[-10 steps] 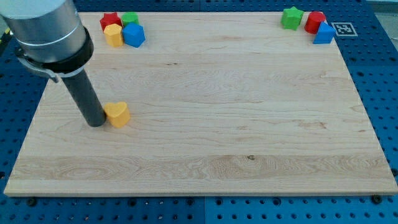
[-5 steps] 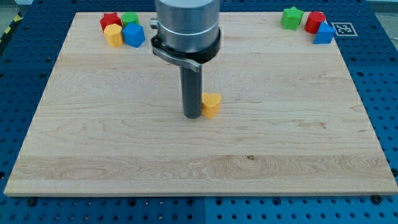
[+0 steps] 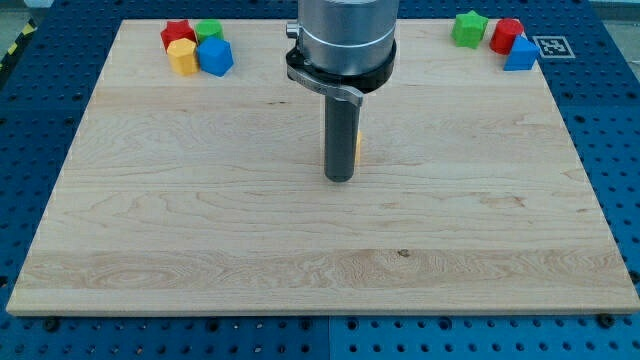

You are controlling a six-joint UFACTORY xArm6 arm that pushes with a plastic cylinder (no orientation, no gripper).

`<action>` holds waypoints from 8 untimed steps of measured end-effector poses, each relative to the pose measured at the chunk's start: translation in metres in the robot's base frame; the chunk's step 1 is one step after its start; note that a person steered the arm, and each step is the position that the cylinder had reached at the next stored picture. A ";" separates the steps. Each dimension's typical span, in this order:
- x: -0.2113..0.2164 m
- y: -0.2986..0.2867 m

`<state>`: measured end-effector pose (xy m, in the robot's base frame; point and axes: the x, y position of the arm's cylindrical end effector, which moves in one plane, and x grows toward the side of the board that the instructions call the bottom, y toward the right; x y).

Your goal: Place the yellow heart below the green star

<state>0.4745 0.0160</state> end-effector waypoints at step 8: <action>-0.083 0.041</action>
<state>0.3919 0.0569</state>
